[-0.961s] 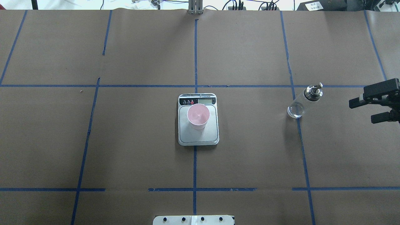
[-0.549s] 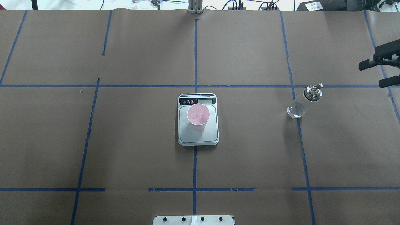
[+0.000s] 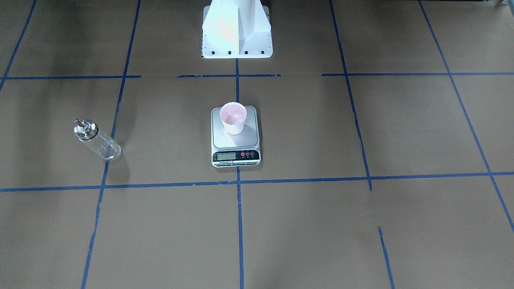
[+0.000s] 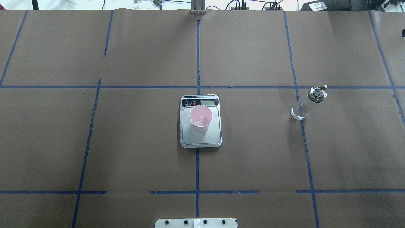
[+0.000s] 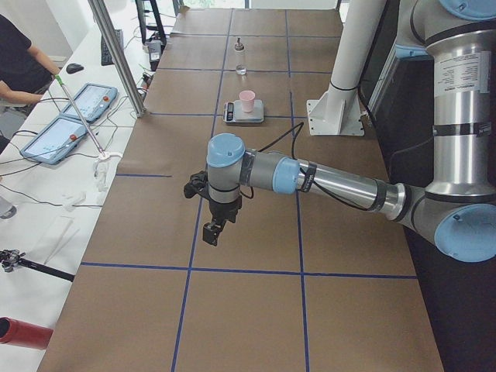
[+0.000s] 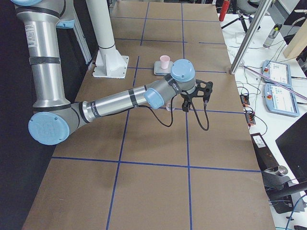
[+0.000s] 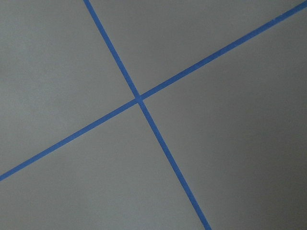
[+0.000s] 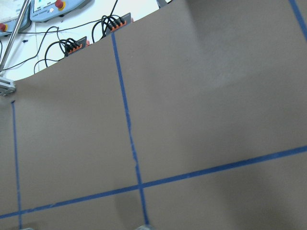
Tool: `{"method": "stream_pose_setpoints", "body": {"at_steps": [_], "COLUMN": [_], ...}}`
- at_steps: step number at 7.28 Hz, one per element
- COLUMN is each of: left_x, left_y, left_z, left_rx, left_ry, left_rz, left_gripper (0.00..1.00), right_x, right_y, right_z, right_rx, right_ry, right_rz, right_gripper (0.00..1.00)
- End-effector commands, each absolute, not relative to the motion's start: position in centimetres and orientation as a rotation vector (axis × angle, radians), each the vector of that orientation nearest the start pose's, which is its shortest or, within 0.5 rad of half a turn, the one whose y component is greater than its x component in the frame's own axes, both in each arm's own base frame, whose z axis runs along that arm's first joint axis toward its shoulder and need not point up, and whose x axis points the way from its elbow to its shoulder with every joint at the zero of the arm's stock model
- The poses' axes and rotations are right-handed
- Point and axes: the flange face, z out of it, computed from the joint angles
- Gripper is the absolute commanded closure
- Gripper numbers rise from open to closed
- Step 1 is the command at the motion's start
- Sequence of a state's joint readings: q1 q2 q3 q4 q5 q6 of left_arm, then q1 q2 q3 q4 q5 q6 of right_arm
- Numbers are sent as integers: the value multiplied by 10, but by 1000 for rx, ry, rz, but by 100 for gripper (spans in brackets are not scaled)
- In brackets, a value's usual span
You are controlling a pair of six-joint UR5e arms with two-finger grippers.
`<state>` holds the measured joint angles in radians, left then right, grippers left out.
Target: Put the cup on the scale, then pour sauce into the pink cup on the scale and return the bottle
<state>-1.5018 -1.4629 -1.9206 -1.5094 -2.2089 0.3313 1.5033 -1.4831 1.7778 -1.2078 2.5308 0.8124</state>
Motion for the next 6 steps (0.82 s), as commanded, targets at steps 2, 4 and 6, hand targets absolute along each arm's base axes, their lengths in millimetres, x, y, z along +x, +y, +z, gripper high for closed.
{"method": "stream_pose_setpoints", "body": {"at_steps": [2,4,6], "left_x": [-43,-44,-44], "left_y": [-448,-448,-448], "left_z": [552,554,560], "left_rx": [262,258,242], "left_ry": [613,613,614], "left_rz": [446,443,439], "left_gripper": [0,0,0], "right_x": [48,66,68], "right_y": [-543,-534,-516], "right_z": [545,571,604], "right_rx": [185,173,98], "right_ry": [-910,-822,-775], "right_rz": [111,-103,-277], "right_gripper": [0,0,0]}}
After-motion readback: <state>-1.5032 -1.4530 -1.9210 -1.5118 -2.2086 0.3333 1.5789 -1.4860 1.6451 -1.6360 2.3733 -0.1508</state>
